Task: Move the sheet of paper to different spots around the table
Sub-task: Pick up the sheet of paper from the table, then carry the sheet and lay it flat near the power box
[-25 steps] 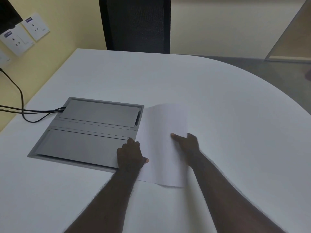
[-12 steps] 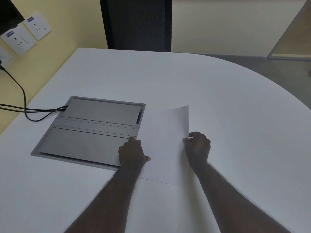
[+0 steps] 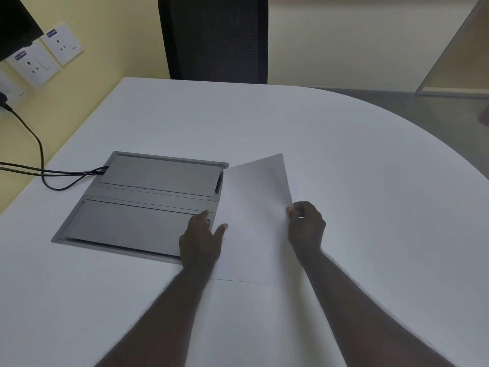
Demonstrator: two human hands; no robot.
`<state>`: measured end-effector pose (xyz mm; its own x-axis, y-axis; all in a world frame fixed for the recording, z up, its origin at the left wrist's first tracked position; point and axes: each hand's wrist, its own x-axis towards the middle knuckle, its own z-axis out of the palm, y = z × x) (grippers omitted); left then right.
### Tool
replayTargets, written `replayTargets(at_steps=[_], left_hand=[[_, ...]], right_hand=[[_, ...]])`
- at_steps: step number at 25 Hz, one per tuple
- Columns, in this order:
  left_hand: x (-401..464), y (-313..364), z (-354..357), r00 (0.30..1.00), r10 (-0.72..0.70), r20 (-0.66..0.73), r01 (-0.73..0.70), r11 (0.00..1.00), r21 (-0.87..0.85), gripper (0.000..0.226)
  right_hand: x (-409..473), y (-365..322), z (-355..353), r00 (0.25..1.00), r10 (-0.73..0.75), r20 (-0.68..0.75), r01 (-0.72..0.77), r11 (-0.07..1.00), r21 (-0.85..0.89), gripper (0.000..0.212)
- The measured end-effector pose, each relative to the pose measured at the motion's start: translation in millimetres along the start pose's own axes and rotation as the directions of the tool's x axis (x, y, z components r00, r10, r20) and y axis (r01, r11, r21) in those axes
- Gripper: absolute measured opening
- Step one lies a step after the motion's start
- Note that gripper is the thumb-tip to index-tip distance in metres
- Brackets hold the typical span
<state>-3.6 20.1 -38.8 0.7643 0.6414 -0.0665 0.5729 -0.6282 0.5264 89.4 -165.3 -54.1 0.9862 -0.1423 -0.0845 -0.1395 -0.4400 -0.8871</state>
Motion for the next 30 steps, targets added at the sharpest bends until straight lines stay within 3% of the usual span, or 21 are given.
replayTargets(at_steps=[4,7,9,11,17,30], left_hand=[[2.2,1.2,-21.8,0.997,-0.07,0.035,0.077,0.951,-0.301,0.042],[-4.3,0.5,-39.8,0.978,-0.13,0.166,0.194,0.866,-0.461,0.037],[-9.5,3.4,-50.8,0.971,-0.1,0.218,0.202,0.832,-0.517,0.024],[-16.0,8.3,-63.3,0.981,-0.075,0.181,0.159,0.843,-0.513,0.033],[-45.0,18.5,-109.9,0.987,-0.017,0.159,0.115,0.767,-0.632,0.047],[-161.5,38.9,-216.1,0.999,0.05,-0.007,-0.041,0.725,-0.687,0.039]], right_hand=[[-19.0,-9.8,-13.1,0.998,-0.067,-0.011,0.068,0.988,0.137,0.005],[-34.1,-20.1,-28.3,0.999,0.032,0.042,-0.046,0.929,0.367,0.009],[-41.8,-28.1,-39.5,0.994,0.08,0.079,-0.108,0.875,0.471,0.008],[-49.6,-38.4,-50.8,0.992,0.08,0.093,-0.117,0.85,0.514,0.007],[-77.0,-70.4,-92.4,0.993,0.094,0.071,-0.117,0.869,0.48,0.004],[-170.1,-134.3,-176.7,0.996,-0.084,0.013,0.067,0.873,0.484,0.017]])
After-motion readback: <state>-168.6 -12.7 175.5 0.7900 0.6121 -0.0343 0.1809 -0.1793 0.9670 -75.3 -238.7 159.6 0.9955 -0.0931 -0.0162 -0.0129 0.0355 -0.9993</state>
